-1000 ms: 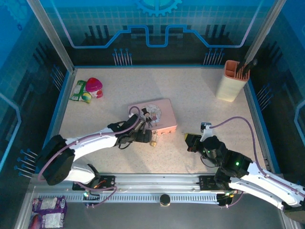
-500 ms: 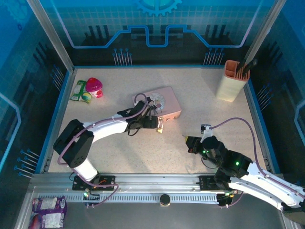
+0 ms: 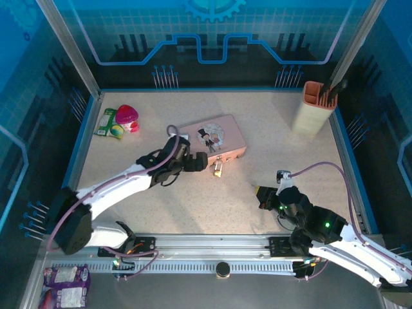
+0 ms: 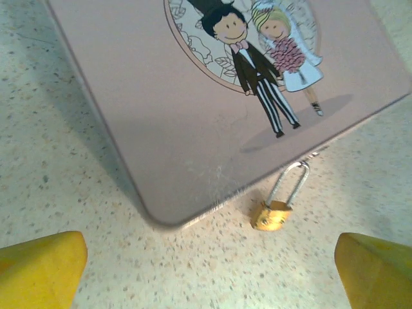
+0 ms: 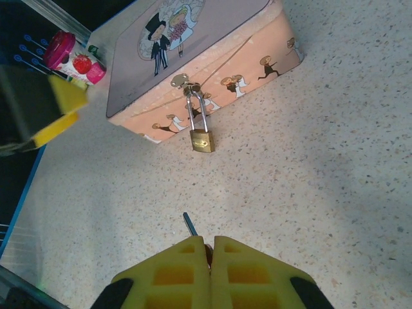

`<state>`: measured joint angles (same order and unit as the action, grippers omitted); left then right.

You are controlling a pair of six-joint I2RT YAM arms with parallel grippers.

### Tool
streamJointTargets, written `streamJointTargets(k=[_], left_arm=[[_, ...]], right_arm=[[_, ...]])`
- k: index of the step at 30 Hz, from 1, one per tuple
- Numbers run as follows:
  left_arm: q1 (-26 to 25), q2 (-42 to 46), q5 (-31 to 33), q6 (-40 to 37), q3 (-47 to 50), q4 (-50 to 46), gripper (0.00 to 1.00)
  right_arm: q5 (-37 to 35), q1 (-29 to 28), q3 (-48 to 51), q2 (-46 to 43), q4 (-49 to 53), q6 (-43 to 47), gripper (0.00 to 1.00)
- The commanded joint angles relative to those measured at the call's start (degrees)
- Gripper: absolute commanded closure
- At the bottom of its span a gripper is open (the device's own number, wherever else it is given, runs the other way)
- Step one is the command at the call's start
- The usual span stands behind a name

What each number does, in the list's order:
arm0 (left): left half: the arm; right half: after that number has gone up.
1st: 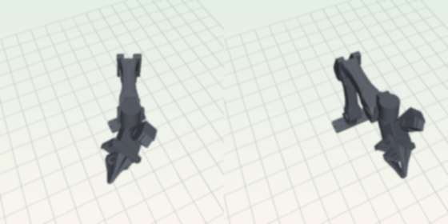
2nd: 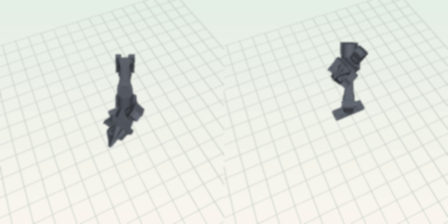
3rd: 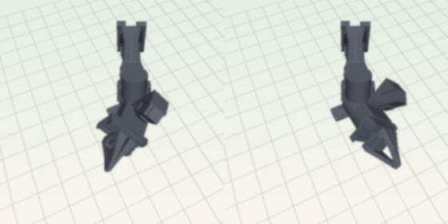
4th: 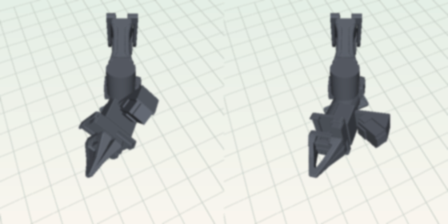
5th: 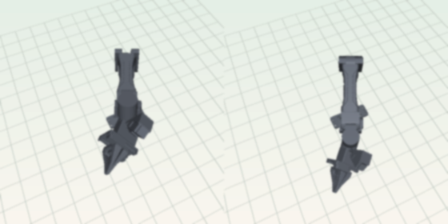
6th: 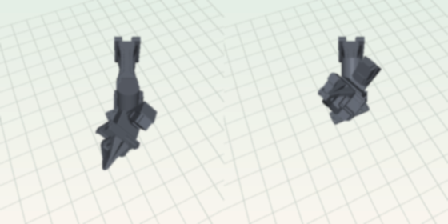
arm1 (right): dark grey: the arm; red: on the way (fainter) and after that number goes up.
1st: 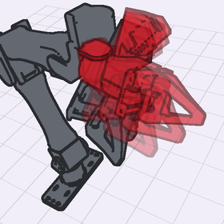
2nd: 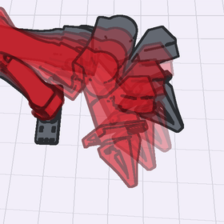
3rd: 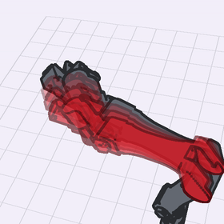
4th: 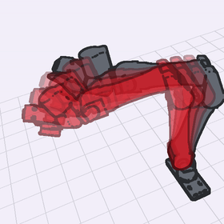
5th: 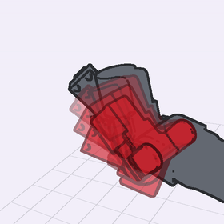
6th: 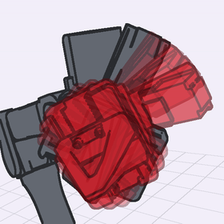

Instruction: Unlock the padlock with the key

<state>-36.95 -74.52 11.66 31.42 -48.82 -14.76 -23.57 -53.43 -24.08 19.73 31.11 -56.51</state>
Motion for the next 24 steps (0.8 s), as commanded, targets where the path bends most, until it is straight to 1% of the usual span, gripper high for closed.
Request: streamJointTargets(k=[1, 4, 6, 8, 11, 14, 16, 18, 21, 24], left_arm=[[0.05, 5.16, -1.6, 3.88, 4.5, -2.32, 0.01], [-1.1, 10.42, -2.04, 5.7, 8.43, -1.65, 0.01], [-2.8, 13.47, -0.25, 8.53, 9.75, -2.99, 0.01], [-6.18, 15.78, 2.17, 13.6, 11.13, -3.48, 0.01], [-12.05, 16.22, 4.29, 18.94, 12.7, -0.26, 0.01], [-16.41, 13.7, 5.47, 20.71, 13.83, 5.44, 0.01], [-18.03, 10.58, 5.45, 21.07, 13.77, 8.98, 0.01], [-19.48, 6.86, 5.69, 20.8, 13.29, 12.63, 0.01], [-20.83, 1.76, 5.98, 20.36, 12.1, 16.93, 0.01], [-21.03, -1.53, 5.55, 19.09, 11.47, 20.5, 0.01]], right_arm=[[-0.65, 1.21, -0.21, 0.86, 1.45, 2.09, 1.0], [-0.46, 1.89, -0.77, 1.94, 1.59, 3.09, 1.0], [-0.25, 2.27, -1.1, 2.24, 1.77, 3.63, 1.0], [0.27, 2.85, -1.24, 2.51, 1.64, 3.88, 1.0], [1.19, 3.17, -0.99, 2.89, 1.08, 3.69, 1.0], [0.38, 3.33, -0.78, 2.66, 2.13, 2.6, 1.0], [-2.13, 3.93, -2.8, 1.72, 6.69, 1.25, 1.0], [-2.85, 4.61, -4.55, 0.53, 8.62, 2.42, 1.0], [-1.85, 5.9, -6.94, 0.53, 9.92, 4.89, 1.0], [-0.15, 6.34, -7.88, 2.45, 10.37, 5.14, 1.0]])
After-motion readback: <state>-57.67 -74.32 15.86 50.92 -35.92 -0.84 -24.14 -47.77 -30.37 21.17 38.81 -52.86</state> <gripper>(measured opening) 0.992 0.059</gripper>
